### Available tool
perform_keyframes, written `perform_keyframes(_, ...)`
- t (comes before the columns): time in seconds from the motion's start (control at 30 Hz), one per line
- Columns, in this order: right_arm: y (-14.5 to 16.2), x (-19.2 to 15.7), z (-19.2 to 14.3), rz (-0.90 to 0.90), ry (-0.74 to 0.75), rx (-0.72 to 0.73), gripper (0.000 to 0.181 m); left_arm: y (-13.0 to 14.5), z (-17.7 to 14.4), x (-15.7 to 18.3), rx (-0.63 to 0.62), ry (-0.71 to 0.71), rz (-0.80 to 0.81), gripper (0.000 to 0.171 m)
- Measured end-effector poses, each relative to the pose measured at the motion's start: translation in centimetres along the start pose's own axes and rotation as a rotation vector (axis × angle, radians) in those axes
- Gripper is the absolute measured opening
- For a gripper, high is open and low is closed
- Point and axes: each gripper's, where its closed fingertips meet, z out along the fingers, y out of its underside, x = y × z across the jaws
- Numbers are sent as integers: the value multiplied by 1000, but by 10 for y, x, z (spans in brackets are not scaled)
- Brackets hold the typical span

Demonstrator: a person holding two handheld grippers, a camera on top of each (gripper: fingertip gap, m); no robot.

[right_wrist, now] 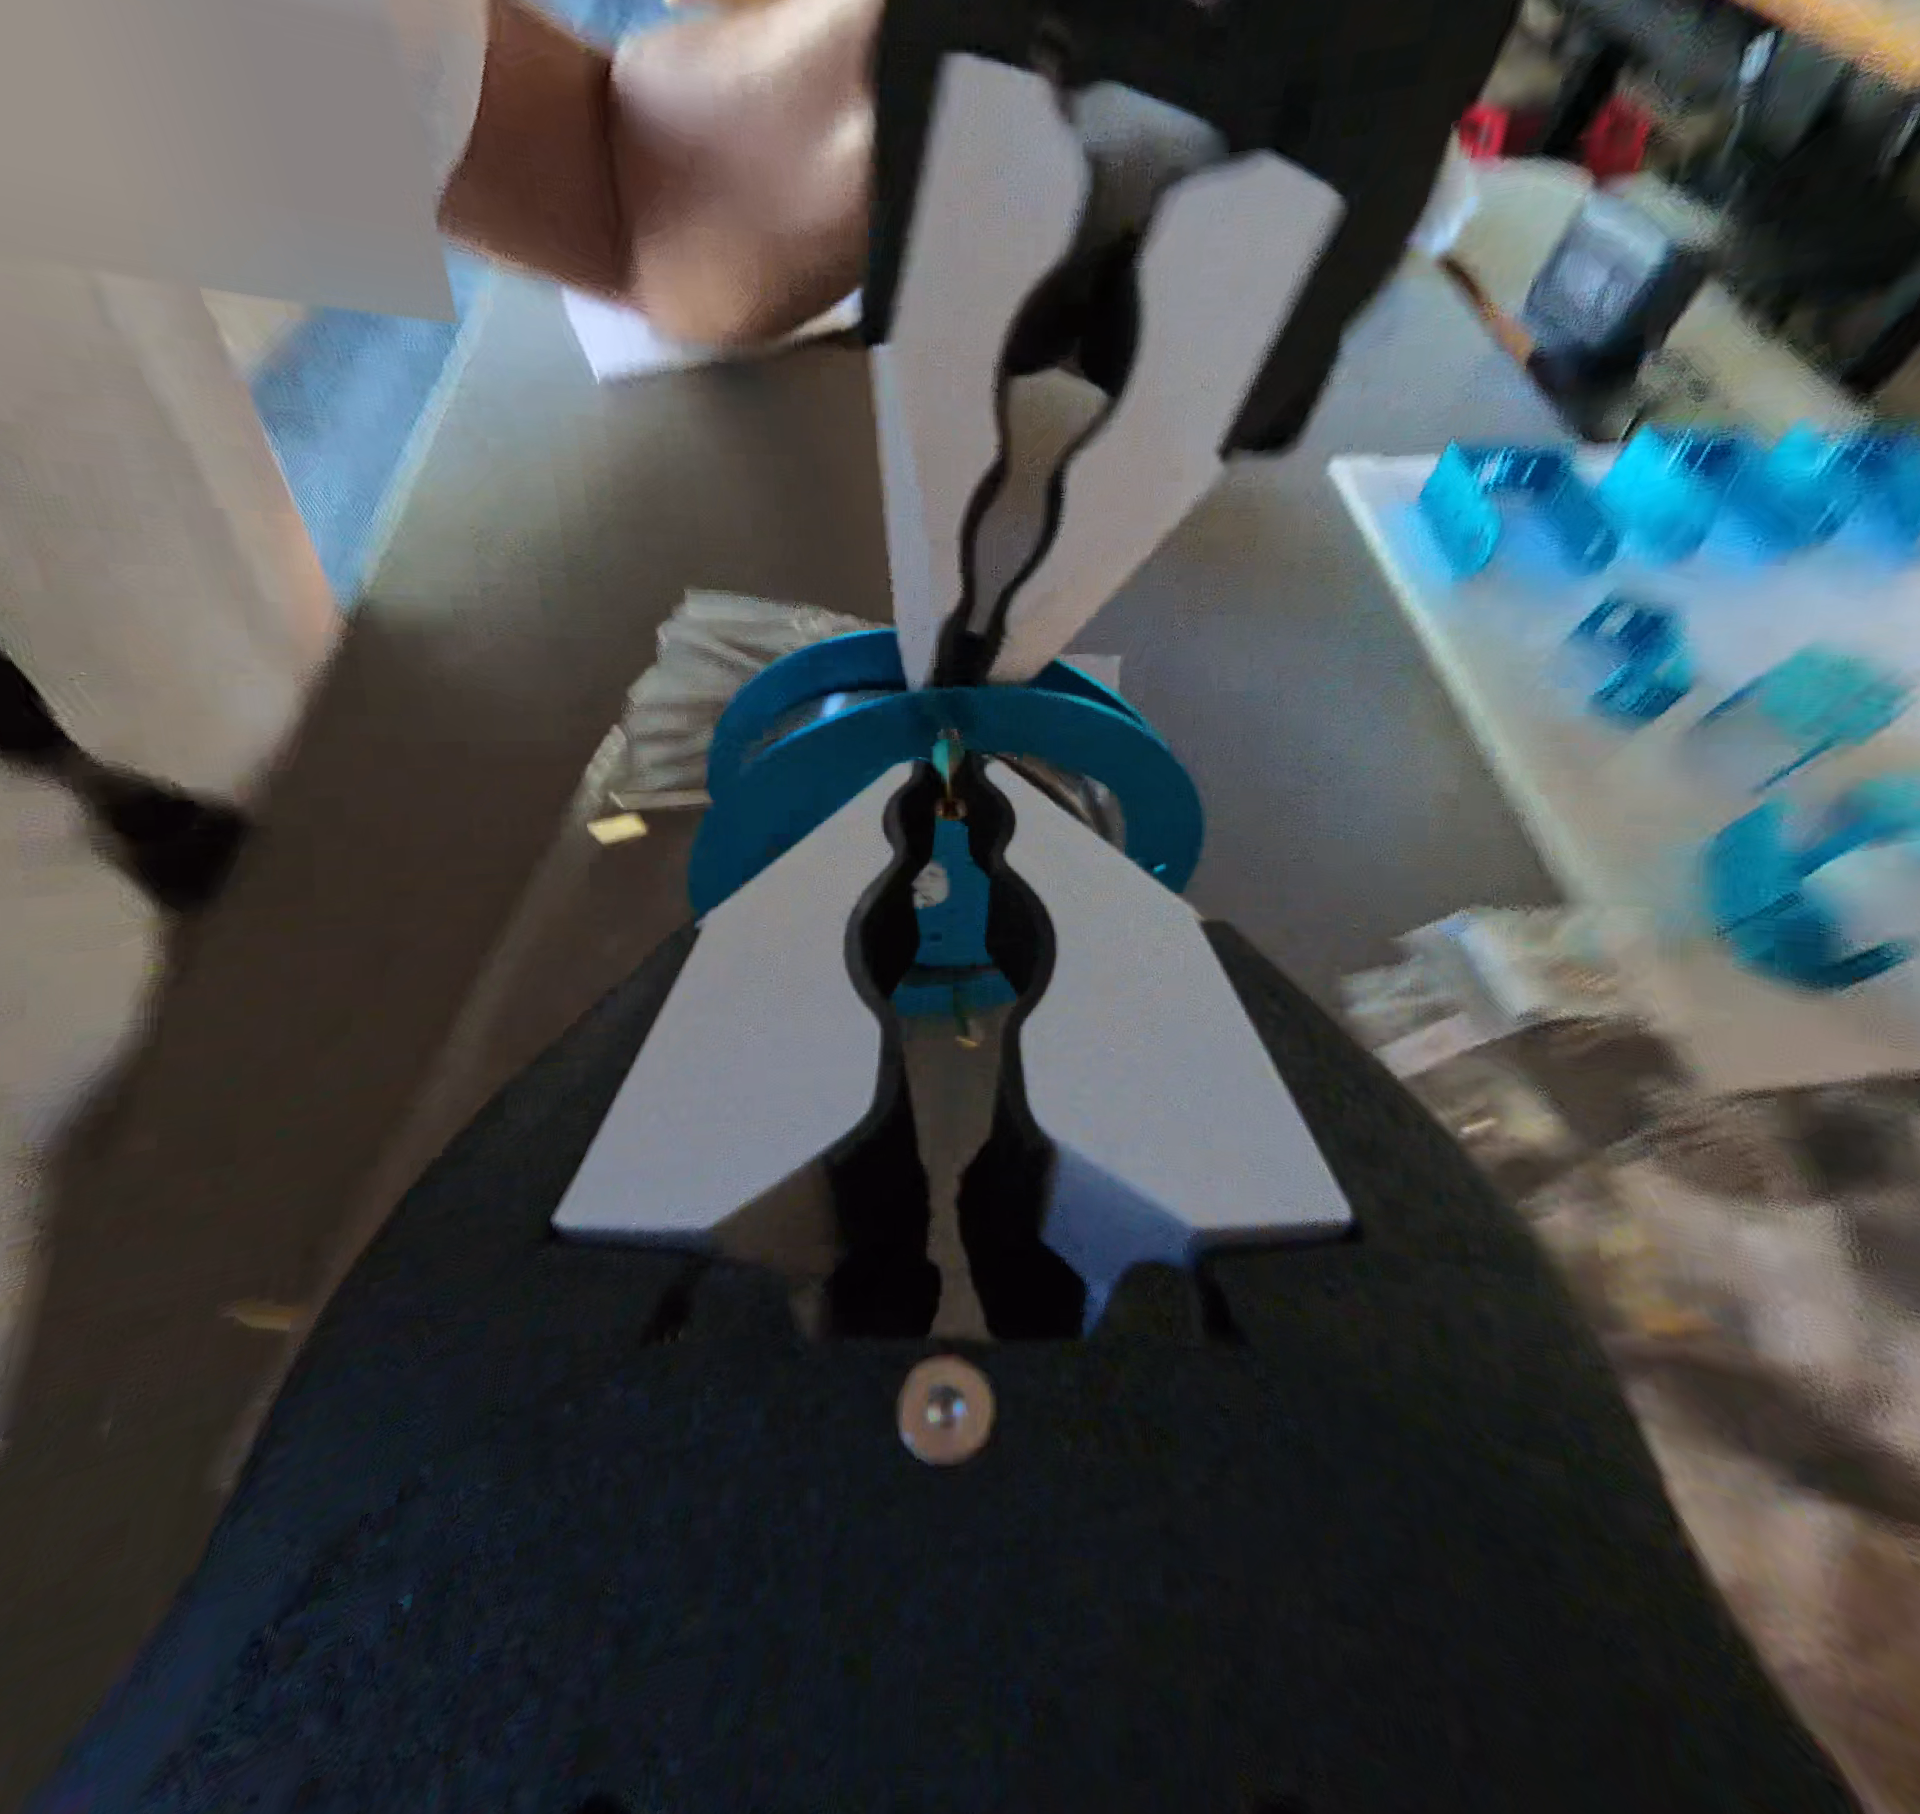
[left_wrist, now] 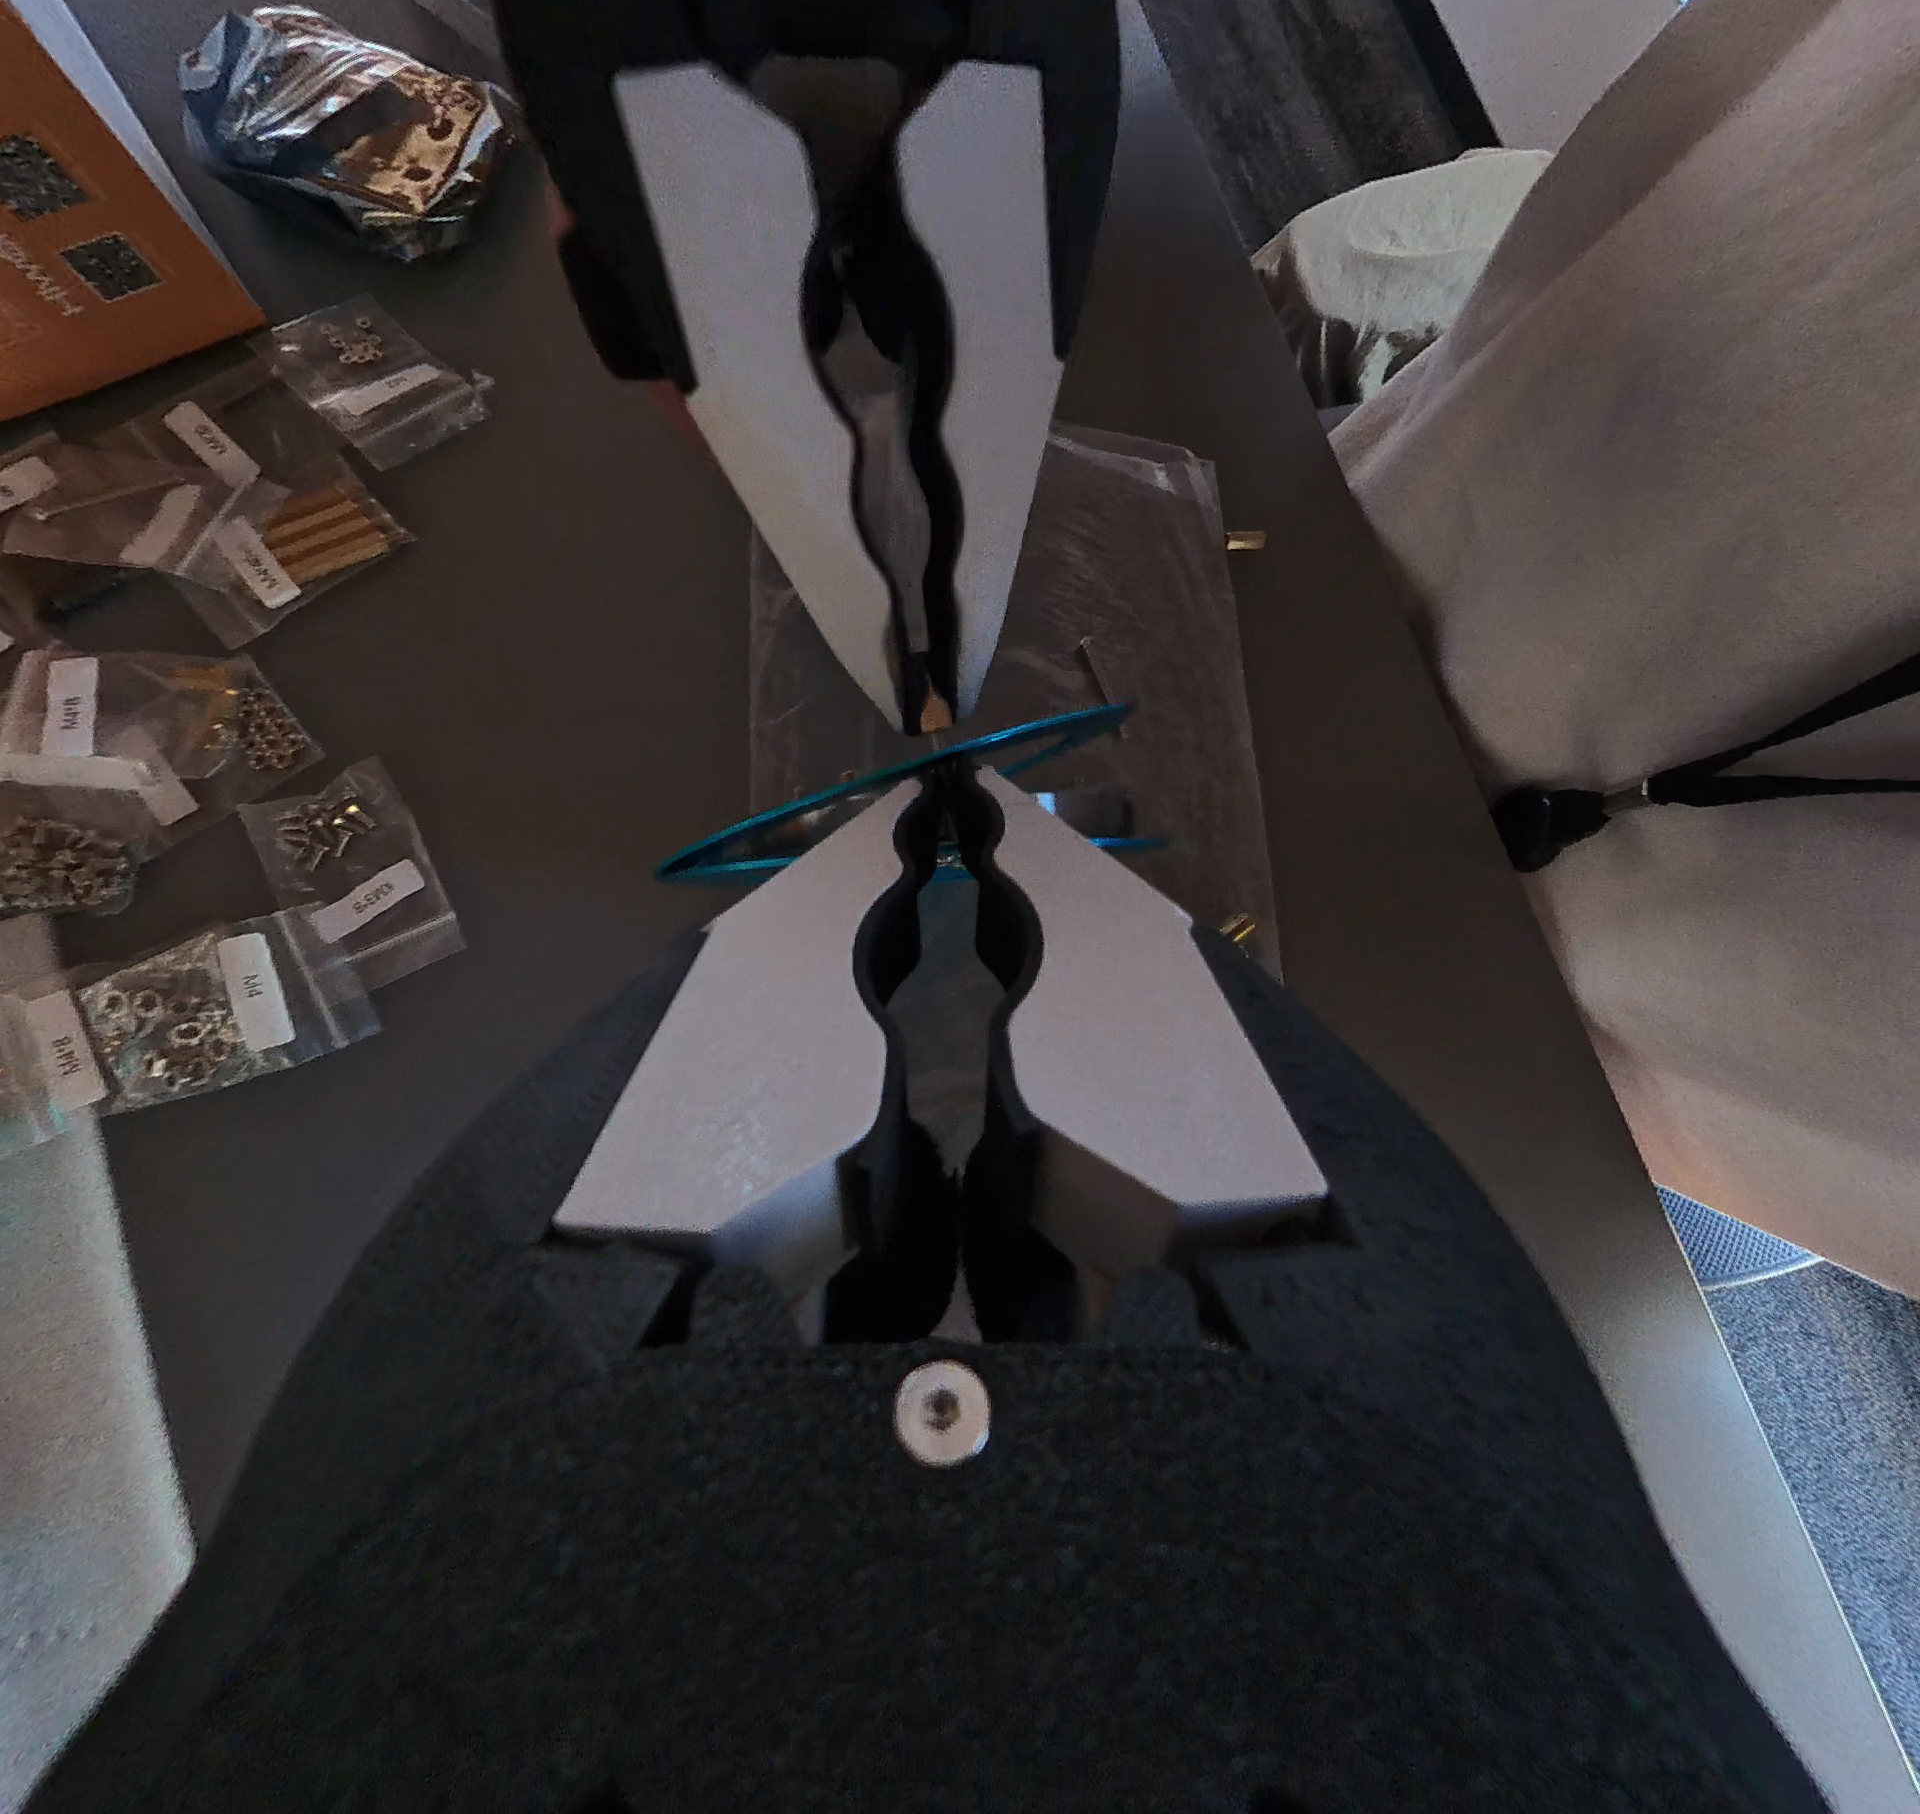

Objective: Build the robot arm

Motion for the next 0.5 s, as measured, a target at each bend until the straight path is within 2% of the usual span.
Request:
perform_keyframes(0.07,1,-4,2,429,-113,14,4,1,0,0,-8,-8,7,3)
perform_keyframes(0.17,0,-9,0,976,-259,20,4,0,1,1,-8,-10,12,3)
perform_keyframes(0.2,-1,-11,0,1126,-298,29,4,-1,1,2,-6,-4,13,3)
perform_keyframes(0.27,-2,-13,-1,1298,-334,66,4,-1,2,4,-7,2,16,3)
perform_keyframes(0.33,-2,-12,-1,1329,-317,91,4,-1,2,3,-4,-3,17,3)
perform_keyframes(0.37,-2,-9,-2,1266,-279,100,4,-1,2,2,-1,-7,13,3)
perform_keyframes(0.4,-1,-5,-3,1131,-224,107,7,-1,3,2,3,-5,11,3)
perform_keyframes(0.43,-2,3,-7,974,-147,126,17,-2,3,2,5,3,9,3)
perform_keyframes(0.5,-15,9,-17,606,-25,195,21,-2,3,4,5,10,10,3)
